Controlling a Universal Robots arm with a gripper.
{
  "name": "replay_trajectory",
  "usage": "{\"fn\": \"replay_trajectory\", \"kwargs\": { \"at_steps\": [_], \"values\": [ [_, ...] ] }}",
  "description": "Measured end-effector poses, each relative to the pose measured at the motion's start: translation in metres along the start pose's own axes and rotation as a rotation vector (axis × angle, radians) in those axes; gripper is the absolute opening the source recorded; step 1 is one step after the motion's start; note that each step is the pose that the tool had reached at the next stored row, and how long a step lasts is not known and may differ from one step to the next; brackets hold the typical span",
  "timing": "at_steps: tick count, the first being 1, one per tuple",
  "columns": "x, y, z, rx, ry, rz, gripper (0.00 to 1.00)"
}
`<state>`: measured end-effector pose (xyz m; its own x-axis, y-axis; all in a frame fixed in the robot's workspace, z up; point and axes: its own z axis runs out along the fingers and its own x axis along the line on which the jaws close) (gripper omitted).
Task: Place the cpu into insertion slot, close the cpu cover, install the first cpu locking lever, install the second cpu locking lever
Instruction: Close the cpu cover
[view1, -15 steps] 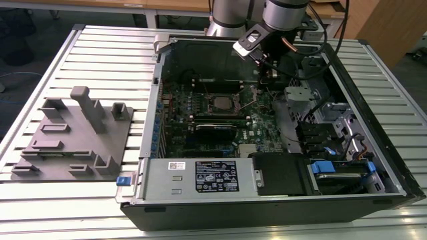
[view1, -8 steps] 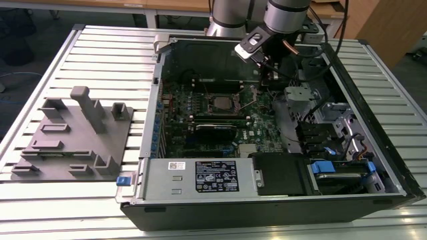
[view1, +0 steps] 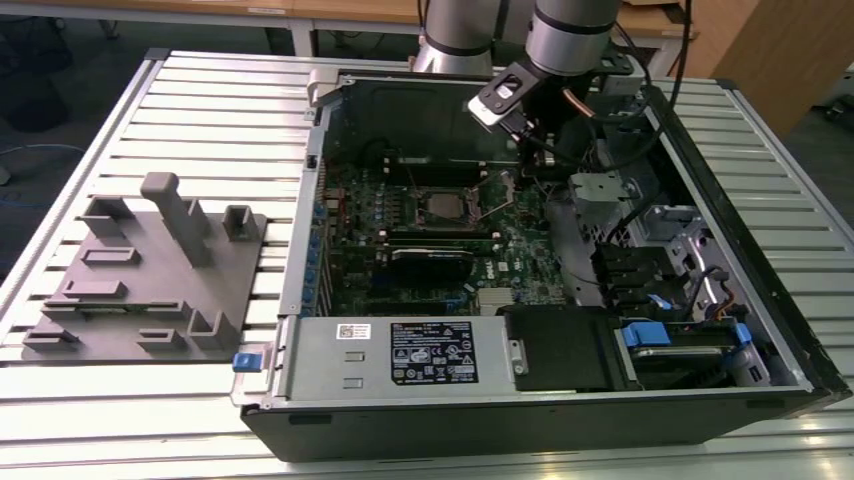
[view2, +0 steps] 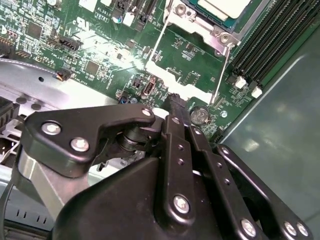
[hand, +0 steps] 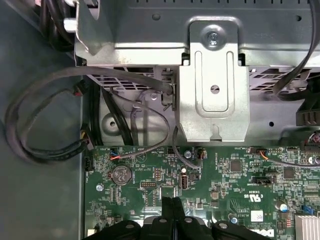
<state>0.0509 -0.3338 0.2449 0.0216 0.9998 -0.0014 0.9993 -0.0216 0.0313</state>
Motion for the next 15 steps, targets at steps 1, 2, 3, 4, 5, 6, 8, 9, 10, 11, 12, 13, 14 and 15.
{"fn": "replay_trajectory", "kwargs": {
  "at_steps": [1, 2, 3, 4, 5, 6, 8, 9, 10, 11, 12, 13, 14, 15],
  "values": [
    [0.0, 0.0, 0.0006, 0.0001, 0.0002, 0.0, 0.1],
    [0.0, 0.0, 0.0006, 0.0002, 0.0001, 0.0, 0.1],
    [0.0, 0.0, 0.0006, 0.0002, 0.0001, 0.0, 0.1],
    [0.0, -0.0001, 0.0006, 0.0001, 0.0001, 0.0, 0.1],
    [0.0, -0.0001, 0.0007, 0.0001, 0.0002, 0.0, 0.1],
    [0.0, -0.0001, 0.0007, 0.0001, 0.0002, 0.0, 0.1],
    [0.0, -0.0012, 0.0007, -0.0005, 0.0002, 0.0, 0.1],
    [0.0, -0.0027, 0.0006, -0.0016, 0.0, 0.0, 0.1],
    [-0.0001, -0.0049, 0.0004, -0.0031, 0.0001, 0.0, 0.1],
    [-0.0003, -0.0074, 0.0001, -0.0046, 0.0006, 0.0, 0.1],
    [-0.0001, -0.0104, 0.0007, -0.006, 0.0033, 0.0, 0.1],
    [-0.0002, -0.0132, 0.0005, -0.0085, 0.0027, 0.0, 0.1],
    [-0.0003, -0.0156, 0.0003, -0.0108, 0.0024, 0.0, 0.1],
    [-0.0004, -0.0178, 0.0002, -0.013, 0.0023, 0.0, 0.1]
  ]
}}
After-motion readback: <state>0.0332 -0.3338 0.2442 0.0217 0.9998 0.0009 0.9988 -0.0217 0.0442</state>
